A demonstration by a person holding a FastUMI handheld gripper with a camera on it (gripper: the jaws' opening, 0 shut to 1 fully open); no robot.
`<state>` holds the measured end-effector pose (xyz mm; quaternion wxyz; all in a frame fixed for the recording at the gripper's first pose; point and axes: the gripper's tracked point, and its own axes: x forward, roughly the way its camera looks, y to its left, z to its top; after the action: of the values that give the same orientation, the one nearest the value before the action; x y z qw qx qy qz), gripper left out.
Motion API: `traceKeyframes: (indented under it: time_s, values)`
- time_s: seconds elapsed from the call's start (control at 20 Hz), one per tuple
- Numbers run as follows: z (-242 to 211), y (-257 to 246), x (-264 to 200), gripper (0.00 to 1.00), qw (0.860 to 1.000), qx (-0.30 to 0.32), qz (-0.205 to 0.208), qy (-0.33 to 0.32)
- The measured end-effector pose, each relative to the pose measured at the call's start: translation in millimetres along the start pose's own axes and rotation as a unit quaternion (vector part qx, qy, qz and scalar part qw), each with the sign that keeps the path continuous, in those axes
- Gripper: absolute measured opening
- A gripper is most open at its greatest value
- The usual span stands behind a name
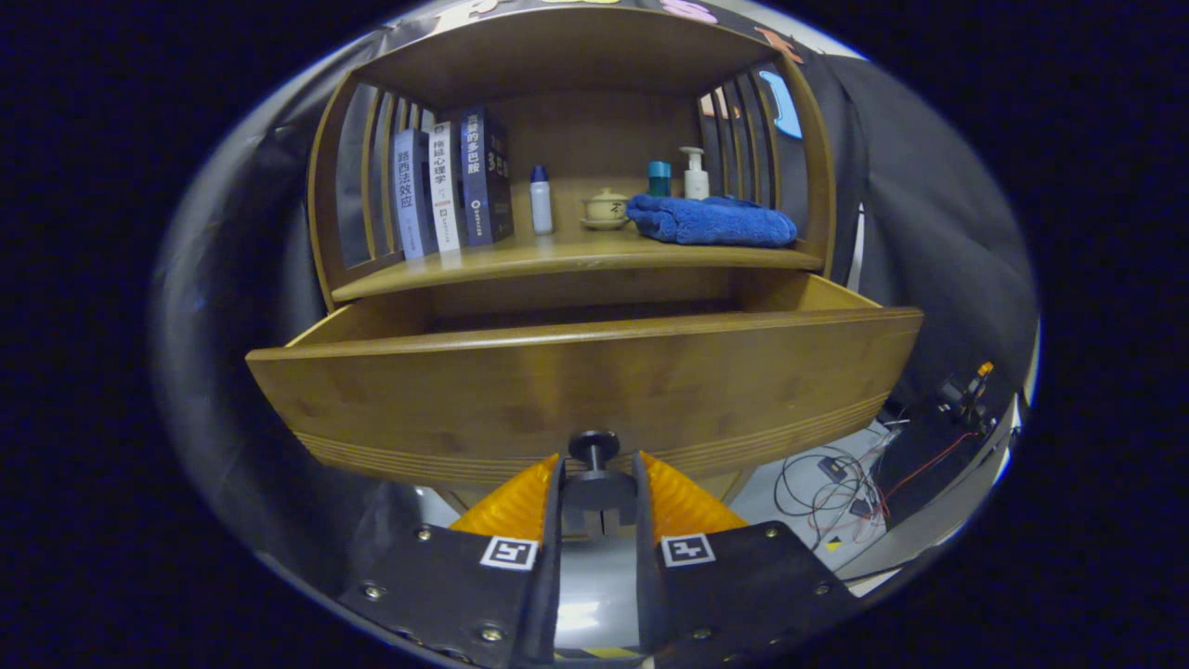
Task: Pull open the drawer, take out the items inside it, and place them on the countertop above the cabinet.
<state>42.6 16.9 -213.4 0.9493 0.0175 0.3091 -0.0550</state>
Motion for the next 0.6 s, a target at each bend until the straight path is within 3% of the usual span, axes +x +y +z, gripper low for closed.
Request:
traceKeyframes:
  time_s: [0.6]
  values:
    - [-14, -2, -18, 0.34, 1.0, 0.006, -0.001, 0.007]
